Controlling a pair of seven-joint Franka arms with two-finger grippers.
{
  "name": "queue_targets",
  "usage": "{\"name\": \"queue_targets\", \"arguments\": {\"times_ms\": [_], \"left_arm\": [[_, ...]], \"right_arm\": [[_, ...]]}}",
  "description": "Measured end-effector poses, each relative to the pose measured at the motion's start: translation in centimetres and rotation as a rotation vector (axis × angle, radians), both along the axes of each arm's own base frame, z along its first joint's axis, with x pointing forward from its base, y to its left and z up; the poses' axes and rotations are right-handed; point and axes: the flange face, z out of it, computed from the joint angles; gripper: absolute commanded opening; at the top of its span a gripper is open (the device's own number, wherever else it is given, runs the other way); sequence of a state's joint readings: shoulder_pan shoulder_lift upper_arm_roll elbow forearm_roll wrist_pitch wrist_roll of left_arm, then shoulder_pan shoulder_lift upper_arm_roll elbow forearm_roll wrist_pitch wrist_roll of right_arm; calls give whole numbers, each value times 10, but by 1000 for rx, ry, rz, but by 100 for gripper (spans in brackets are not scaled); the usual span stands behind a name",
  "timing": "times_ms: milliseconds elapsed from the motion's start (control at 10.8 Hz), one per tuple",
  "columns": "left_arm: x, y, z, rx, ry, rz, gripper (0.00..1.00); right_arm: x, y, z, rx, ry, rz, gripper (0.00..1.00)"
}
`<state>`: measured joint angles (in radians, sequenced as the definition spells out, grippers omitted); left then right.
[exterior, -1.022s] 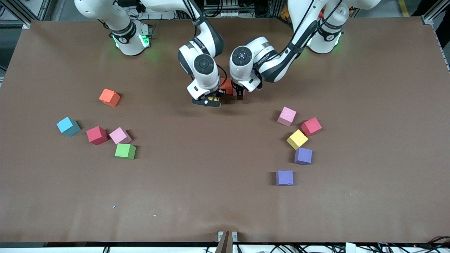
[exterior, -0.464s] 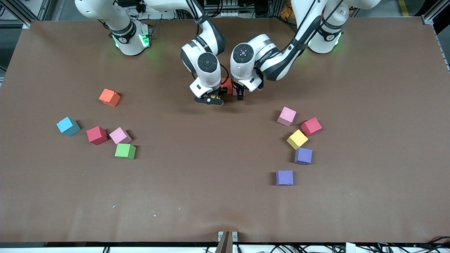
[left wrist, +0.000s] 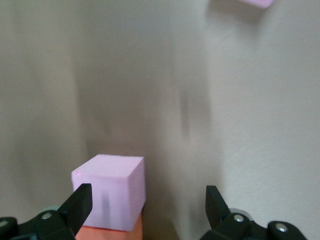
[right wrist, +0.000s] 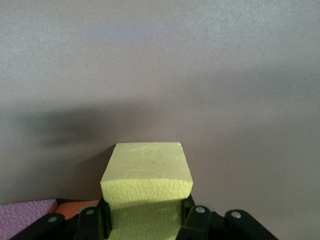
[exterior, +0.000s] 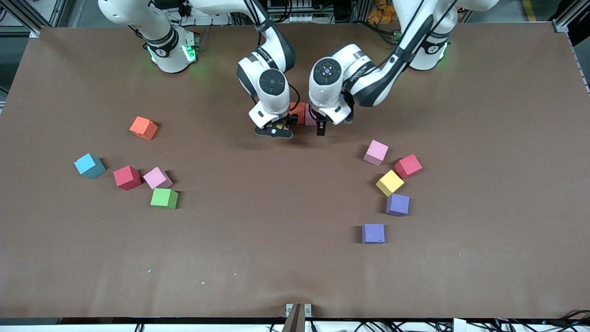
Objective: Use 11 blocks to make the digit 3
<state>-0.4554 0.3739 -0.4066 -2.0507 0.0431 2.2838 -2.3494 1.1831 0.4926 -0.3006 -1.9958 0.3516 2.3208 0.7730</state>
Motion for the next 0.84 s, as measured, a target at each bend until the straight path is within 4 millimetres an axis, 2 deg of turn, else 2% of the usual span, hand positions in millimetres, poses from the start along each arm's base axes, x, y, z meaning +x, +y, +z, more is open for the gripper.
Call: {"name": "queue_targets", "arguments": {"times_ms": [93,186,371,557,743,836], "left_arm": [[18,9,9,-4,8,-62,100],[37,21,18,-11,18,-134,100],[74,57,29,-31,46,-294,100],[103,98,27,-45,55,-402,100],[122,133,16,-7,58,-447,100],[123,140,4,12,71,-462,100]], "right_arm": [[0,0,0,-2,2,1,51],[-1,0,0,-3,4,1,100],[-1,0,-1,-8,10,2,100],[1,0,0,-7,8,0,100],[13,0,18,11,-8,-14,100],[24,-4,35,19,-10,-28,100]]}}
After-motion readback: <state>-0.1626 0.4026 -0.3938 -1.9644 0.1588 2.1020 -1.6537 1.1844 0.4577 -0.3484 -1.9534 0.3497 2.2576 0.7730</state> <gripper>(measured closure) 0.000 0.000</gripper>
